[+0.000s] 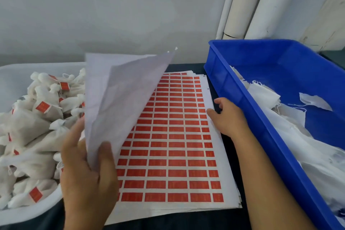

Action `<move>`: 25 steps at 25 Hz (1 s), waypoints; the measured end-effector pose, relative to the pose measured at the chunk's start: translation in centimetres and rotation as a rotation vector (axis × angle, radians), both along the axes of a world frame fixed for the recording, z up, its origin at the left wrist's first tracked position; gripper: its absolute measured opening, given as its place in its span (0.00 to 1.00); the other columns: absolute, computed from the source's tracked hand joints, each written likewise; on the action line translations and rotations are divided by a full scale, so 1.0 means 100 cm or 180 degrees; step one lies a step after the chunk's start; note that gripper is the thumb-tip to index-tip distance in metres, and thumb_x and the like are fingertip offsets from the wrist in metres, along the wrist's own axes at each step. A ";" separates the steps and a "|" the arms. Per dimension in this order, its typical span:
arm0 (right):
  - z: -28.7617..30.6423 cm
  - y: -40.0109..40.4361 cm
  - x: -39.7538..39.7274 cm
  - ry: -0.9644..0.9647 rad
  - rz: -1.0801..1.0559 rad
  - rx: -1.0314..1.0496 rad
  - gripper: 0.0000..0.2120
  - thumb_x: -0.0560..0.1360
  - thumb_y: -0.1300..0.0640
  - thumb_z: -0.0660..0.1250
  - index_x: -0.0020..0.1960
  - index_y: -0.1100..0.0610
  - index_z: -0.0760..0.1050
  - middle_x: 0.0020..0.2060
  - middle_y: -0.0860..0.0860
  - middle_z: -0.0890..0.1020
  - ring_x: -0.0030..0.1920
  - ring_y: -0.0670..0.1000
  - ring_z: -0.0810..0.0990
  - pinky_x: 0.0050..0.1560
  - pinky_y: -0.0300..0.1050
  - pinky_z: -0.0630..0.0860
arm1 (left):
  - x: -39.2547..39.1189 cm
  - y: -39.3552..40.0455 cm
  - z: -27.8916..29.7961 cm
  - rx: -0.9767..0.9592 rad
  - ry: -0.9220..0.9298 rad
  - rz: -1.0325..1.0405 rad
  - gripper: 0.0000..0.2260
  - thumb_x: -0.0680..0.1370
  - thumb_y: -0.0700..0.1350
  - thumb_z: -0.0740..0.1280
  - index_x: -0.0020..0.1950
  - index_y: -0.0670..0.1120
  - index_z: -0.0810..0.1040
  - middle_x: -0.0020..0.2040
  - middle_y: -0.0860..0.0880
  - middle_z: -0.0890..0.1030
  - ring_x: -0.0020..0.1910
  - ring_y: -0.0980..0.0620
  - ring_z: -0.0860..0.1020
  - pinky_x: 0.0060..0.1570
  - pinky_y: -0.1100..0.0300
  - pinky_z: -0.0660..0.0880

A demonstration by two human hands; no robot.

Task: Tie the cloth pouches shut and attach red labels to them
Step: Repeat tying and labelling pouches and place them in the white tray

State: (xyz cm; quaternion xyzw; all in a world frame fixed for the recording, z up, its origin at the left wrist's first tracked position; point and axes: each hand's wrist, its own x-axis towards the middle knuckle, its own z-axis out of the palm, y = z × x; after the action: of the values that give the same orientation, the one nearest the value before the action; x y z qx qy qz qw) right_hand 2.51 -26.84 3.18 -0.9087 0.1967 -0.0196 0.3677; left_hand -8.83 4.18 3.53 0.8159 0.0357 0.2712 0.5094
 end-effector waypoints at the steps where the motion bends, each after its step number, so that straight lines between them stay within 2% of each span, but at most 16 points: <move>1: -0.004 0.000 0.000 0.0058 0.0019 -0.0028 0.19 0.80 0.48 0.70 0.69 0.47 0.71 0.53 0.42 0.76 0.34 0.36 0.70 0.32 0.32 0.66 | -0.001 -0.004 0.007 -0.0045 -0.0050 0.0054 0.25 0.78 0.57 0.64 0.70 0.75 0.58 0.53 0.65 0.80 0.40 0.58 0.85 0.25 0.64 0.79; 3: -0.009 -0.001 0.001 -0.0007 0.0004 0.0039 0.19 0.79 0.50 0.72 0.68 0.48 0.71 0.56 0.44 0.80 0.36 0.37 0.73 0.31 0.34 0.68 | -0.006 -0.014 0.008 -0.0258 -0.0195 -0.0025 0.26 0.79 0.54 0.65 0.70 0.74 0.58 0.55 0.67 0.80 0.43 0.60 0.85 0.25 0.69 0.77; 4: -0.009 0.000 0.001 -0.0067 -0.0054 0.0125 0.20 0.79 0.51 0.72 0.68 0.48 0.71 0.57 0.46 0.81 0.37 0.38 0.75 0.32 0.34 0.69 | -0.008 -0.019 0.010 -0.0289 -0.0209 -0.0070 0.26 0.79 0.53 0.64 0.70 0.73 0.58 0.56 0.64 0.80 0.44 0.58 0.85 0.27 0.67 0.78; 6: -0.011 0.002 0.002 -0.0199 -0.0144 0.0265 0.25 0.78 0.53 0.74 0.72 0.48 0.69 0.53 0.46 0.82 0.39 0.40 0.77 0.33 0.35 0.72 | -0.010 -0.025 0.007 -0.0183 -0.0072 -0.0023 0.26 0.78 0.54 0.63 0.70 0.75 0.57 0.59 0.53 0.80 0.44 0.50 0.86 0.31 0.55 0.83; 7: -0.011 0.003 0.002 -0.0283 -0.0159 0.0286 0.26 0.78 0.54 0.74 0.73 0.48 0.69 0.49 0.44 0.81 0.39 0.40 0.78 0.33 0.36 0.73 | -0.011 -0.027 0.006 -0.0181 0.0032 -0.0058 0.26 0.78 0.55 0.62 0.70 0.75 0.57 0.61 0.49 0.80 0.45 0.48 0.85 0.33 0.50 0.84; 8: -0.011 0.005 0.002 -0.0369 -0.0157 0.0302 0.25 0.78 0.55 0.73 0.73 0.49 0.69 0.45 0.42 0.80 0.38 0.40 0.79 0.33 0.36 0.73 | -0.013 -0.026 0.000 -0.0169 0.0097 -0.0133 0.25 0.77 0.55 0.62 0.71 0.74 0.58 0.60 0.48 0.80 0.45 0.49 0.86 0.33 0.50 0.84; 9: -0.010 0.005 0.002 -0.0426 -0.0157 0.0310 0.22 0.78 0.54 0.73 0.70 0.49 0.71 0.42 0.40 0.79 0.38 0.40 0.80 0.33 0.36 0.73 | -0.014 -0.027 -0.004 -0.0117 0.0118 -0.0216 0.25 0.78 0.55 0.62 0.73 0.71 0.60 0.59 0.51 0.81 0.45 0.53 0.85 0.33 0.53 0.84; 11: -0.006 0.006 0.004 -0.0460 -0.0157 0.0283 0.13 0.79 0.53 0.72 0.62 0.48 0.75 0.42 0.41 0.81 0.38 0.40 0.81 0.32 0.36 0.72 | -0.015 -0.029 -0.007 -0.0053 0.0102 -0.0243 0.25 0.78 0.53 0.63 0.74 0.67 0.61 0.58 0.62 0.80 0.47 0.66 0.83 0.32 0.67 0.80; 12: -0.004 0.006 0.005 -0.0438 -0.0161 0.0197 0.09 0.79 0.52 0.71 0.57 0.47 0.75 0.44 0.42 0.83 0.37 0.41 0.82 0.32 0.36 0.72 | -0.015 -0.029 -0.007 -0.0102 0.0093 -0.0209 0.25 0.78 0.53 0.63 0.73 0.68 0.61 0.56 0.66 0.79 0.48 0.70 0.80 0.31 0.74 0.76; 13: 0.000 0.007 0.006 -0.0395 -0.0157 0.0084 0.06 0.80 0.52 0.71 0.54 0.46 0.75 0.44 0.44 0.83 0.37 0.41 0.82 0.32 0.35 0.71 | -0.016 -0.029 -0.006 -0.0133 0.0094 -0.0149 0.25 0.77 0.54 0.63 0.70 0.72 0.61 0.55 0.67 0.78 0.48 0.72 0.80 0.29 0.78 0.73; 15: 0.007 0.009 0.005 -0.0345 -0.0162 -0.0153 0.05 0.81 0.51 0.69 0.52 0.45 0.73 0.45 0.44 0.83 0.37 0.42 0.81 0.32 0.36 0.71 | -0.015 -0.029 -0.009 -0.0224 0.0144 0.0012 0.25 0.77 0.55 0.63 0.67 0.78 0.58 0.56 0.59 0.79 0.46 0.64 0.82 0.30 0.73 0.76; 17: 0.017 0.013 0.004 -0.0531 -0.0168 -0.0427 0.04 0.81 0.50 0.68 0.51 0.44 0.73 0.45 0.44 0.81 0.38 0.43 0.80 0.36 0.39 0.73 | -0.014 -0.027 -0.015 -0.0255 0.0201 0.0032 0.25 0.77 0.55 0.64 0.68 0.76 0.58 0.60 0.53 0.79 0.47 0.56 0.83 0.35 0.63 0.81; 19: 0.033 0.017 0.006 -0.0858 -0.0183 -0.0547 0.03 0.81 0.49 0.67 0.51 0.43 0.73 0.45 0.43 0.79 0.39 0.43 0.78 0.40 0.42 0.74 | -0.014 -0.024 -0.018 -0.0252 0.0196 -0.0069 0.25 0.78 0.54 0.64 0.71 0.71 0.60 0.62 0.53 0.78 0.50 0.58 0.83 0.33 0.68 0.80; 22: 0.072 0.023 0.009 -0.1253 -0.0273 -0.0483 0.01 0.83 0.50 0.65 0.53 0.44 0.74 0.42 0.40 0.79 0.43 0.44 0.81 0.46 0.45 0.78 | -0.015 -0.020 -0.022 -0.0179 0.0115 -0.0207 0.25 0.79 0.52 0.64 0.76 0.60 0.63 0.62 0.49 0.79 0.54 0.63 0.81 0.38 0.77 0.76; 25: 0.117 0.018 0.013 -0.1912 -0.0542 -0.0703 0.07 0.83 0.52 0.64 0.59 0.49 0.78 0.52 0.46 0.83 0.48 0.47 0.82 0.51 0.46 0.81 | -0.019 -0.019 -0.021 -0.0006 0.0015 -0.0342 0.27 0.79 0.48 0.64 0.73 0.69 0.60 0.62 0.50 0.79 0.55 0.60 0.82 0.42 0.76 0.77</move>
State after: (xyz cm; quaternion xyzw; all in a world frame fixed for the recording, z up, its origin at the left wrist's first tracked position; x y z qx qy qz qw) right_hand 3.85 -25.05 14.90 -0.8770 0.1514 -0.3385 0.3055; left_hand -10.77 2.29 1.46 0.8168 -0.0068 0.2415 0.5239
